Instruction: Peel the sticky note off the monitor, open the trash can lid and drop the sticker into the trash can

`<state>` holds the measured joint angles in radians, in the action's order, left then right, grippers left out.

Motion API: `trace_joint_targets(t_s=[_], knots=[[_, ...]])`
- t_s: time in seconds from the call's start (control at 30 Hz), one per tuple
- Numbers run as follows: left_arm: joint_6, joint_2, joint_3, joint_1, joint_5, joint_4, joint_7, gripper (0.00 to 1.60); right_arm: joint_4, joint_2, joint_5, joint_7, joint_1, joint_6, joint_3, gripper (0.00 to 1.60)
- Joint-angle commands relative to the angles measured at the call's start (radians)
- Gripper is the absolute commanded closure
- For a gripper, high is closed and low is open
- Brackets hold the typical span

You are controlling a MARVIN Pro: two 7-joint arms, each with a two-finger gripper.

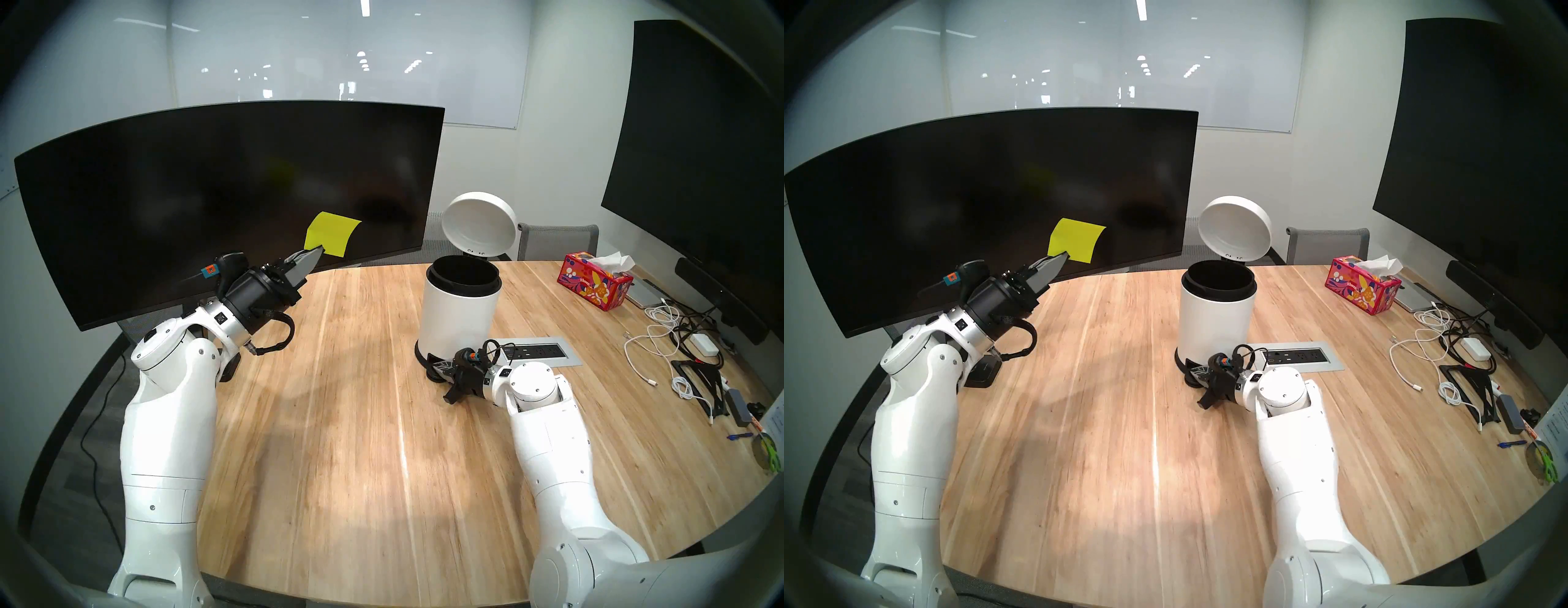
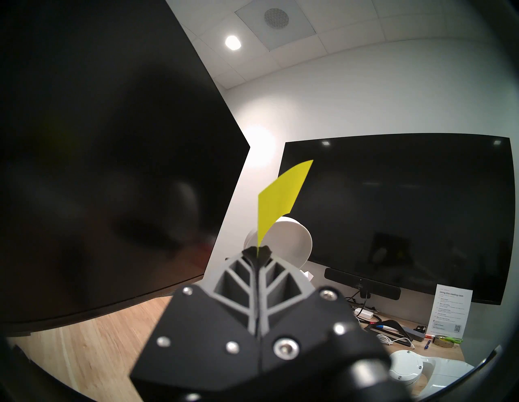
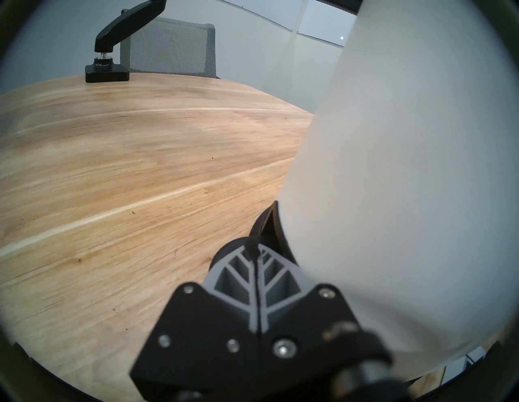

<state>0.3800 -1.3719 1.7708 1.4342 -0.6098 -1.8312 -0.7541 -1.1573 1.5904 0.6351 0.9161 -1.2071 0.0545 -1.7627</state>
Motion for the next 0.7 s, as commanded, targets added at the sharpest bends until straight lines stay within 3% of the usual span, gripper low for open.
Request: trace_joint_targets(t_s=[0.0,0.67], knots=[[0.000,0.000,0.002,-0.010,-0.001,-0.019,0.002,1.60,-0.003,-0.004,0.002,-0.006,0.001,-0.004,-0.005,1.60],[0.000,0.000,0.002,-0.010,-0.001,-0.019,0.002,1.60,-0.003,-0.003,0.004,-0.005,0.001,-0.003,-0.007,1.60]])
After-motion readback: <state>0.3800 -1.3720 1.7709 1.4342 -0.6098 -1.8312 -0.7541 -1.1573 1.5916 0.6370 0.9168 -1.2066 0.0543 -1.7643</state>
